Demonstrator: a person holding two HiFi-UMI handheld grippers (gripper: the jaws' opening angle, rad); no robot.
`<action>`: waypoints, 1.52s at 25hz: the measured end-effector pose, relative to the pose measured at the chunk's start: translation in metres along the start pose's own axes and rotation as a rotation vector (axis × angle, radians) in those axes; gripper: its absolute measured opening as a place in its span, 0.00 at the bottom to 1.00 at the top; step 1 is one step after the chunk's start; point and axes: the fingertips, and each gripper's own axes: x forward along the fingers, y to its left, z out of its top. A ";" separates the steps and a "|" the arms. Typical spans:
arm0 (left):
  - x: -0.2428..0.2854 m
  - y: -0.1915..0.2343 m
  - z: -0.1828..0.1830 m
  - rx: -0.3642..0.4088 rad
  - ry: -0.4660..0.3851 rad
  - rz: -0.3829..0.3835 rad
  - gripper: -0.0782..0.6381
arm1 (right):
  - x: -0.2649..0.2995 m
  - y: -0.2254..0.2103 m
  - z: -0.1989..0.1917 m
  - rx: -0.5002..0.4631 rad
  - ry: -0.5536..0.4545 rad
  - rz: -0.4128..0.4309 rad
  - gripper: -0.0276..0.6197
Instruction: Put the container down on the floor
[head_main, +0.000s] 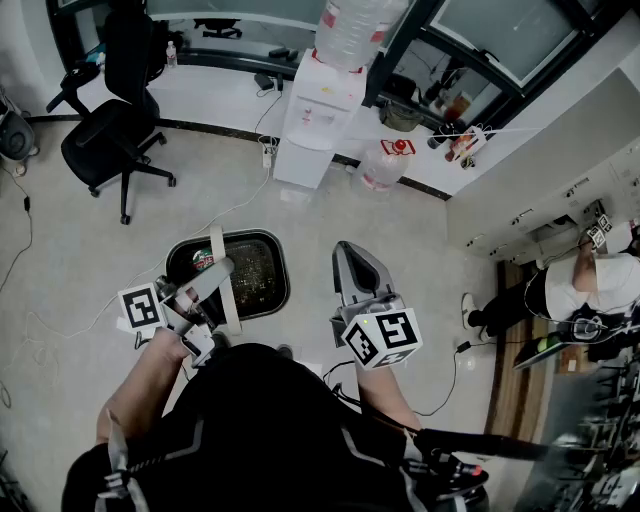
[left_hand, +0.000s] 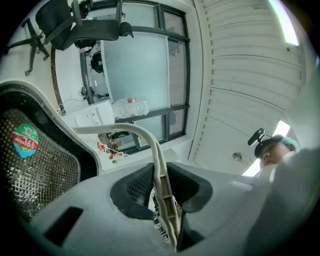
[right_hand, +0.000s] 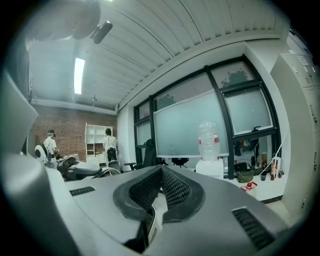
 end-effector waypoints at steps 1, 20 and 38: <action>-0.001 0.002 0.001 -0.005 -0.002 0.000 0.23 | 0.000 0.000 0.000 0.003 -0.006 -0.002 0.05; -0.023 -0.004 0.019 -0.056 -0.095 -0.064 0.23 | 0.006 0.008 -0.012 0.052 0.006 0.009 0.06; -0.095 -0.003 0.092 -0.084 -0.072 -0.118 0.23 | 0.061 0.081 -0.011 0.037 0.016 -0.072 0.06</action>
